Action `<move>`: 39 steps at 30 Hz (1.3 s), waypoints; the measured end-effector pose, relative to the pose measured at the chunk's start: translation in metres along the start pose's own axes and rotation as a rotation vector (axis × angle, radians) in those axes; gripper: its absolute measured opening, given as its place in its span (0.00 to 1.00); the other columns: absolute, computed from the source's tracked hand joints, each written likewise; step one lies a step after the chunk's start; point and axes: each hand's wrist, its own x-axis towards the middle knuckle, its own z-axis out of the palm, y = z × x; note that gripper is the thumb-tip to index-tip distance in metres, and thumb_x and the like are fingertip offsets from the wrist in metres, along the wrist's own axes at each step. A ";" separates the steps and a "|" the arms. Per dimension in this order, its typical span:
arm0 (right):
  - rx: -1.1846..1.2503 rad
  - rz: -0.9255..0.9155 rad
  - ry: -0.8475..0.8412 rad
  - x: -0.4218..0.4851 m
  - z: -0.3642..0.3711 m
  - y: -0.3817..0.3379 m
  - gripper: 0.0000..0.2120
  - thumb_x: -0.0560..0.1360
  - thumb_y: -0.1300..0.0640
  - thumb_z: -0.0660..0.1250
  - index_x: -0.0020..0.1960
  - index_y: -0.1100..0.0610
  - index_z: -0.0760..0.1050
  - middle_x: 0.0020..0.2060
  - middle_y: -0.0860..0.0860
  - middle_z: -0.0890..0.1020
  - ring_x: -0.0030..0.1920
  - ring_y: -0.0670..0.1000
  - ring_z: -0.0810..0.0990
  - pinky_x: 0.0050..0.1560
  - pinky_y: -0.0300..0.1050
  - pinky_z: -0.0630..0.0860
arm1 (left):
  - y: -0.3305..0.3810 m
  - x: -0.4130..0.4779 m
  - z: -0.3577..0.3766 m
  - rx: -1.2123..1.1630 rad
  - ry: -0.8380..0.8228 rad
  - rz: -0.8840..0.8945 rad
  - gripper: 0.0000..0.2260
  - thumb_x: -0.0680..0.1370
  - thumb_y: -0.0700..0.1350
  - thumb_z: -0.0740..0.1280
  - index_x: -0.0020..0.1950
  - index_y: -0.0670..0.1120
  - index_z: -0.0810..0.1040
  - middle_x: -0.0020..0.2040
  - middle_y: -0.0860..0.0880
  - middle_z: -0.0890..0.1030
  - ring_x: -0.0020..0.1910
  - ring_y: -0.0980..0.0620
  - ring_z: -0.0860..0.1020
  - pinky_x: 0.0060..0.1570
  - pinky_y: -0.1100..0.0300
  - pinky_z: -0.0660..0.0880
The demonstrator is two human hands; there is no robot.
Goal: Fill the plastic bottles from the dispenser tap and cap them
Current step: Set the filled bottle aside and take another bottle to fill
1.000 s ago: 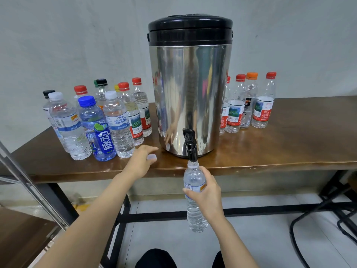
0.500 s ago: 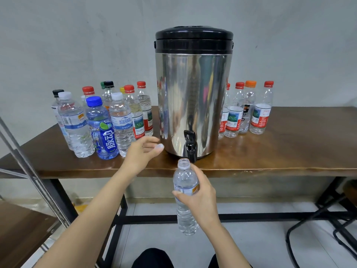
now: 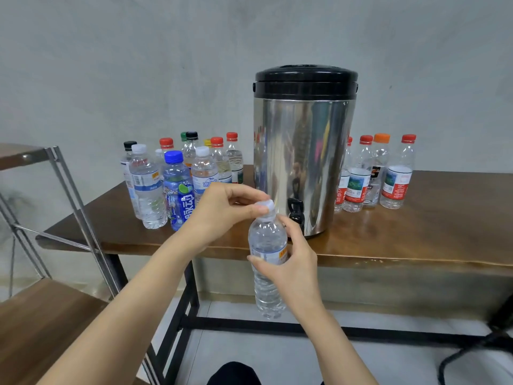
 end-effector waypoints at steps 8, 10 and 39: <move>0.013 -0.006 -0.011 0.004 0.008 -0.003 0.36 0.62 0.58 0.82 0.65 0.43 0.72 0.57 0.39 0.80 0.59 0.42 0.78 0.60 0.43 0.76 | 0.000 -0.005 -0.007 0.060 -0.018 0.030 0.08 0.74 0.37 0.73 0.50 0.48 0.85 0.48 0.54 0.86 0.48 0.60 0.83 0.49 0.68 0.77; 0.014 -0.005 -0.007 0.006 0.010 -0.003 0.37 0.62 0.58 0.82 0.65 0.43 0.72 0.58 0.40 0.80 0.60 0.42 0.78 0.61 0.44 0.76 | -0.004 -0.008 -0.007 -0.005 -0.018 0.008 0.09 0.76 0.38 0.71 0.53 0.47 0.84 0.51 0.52 0.86 0.52 0.57 0.83 0.52 0.66 0.77; 0.012 -0.062 -0.058 0.063 0.040 -0.015 0.39 0.65 0.53 0.81 0.71 0.42 0.66 0.65 0.38 0.74 0.65 0.34 0.70 0.64 0.31 0.69 | -0.053 0.004 -0.029 -0.191 0.362 0.110 0.21 0.77 0.52 0.64 0.69 0.49 0.72 0.64 0.54 0.79 0.63 0.62 0.76 0.56 0.70 0.73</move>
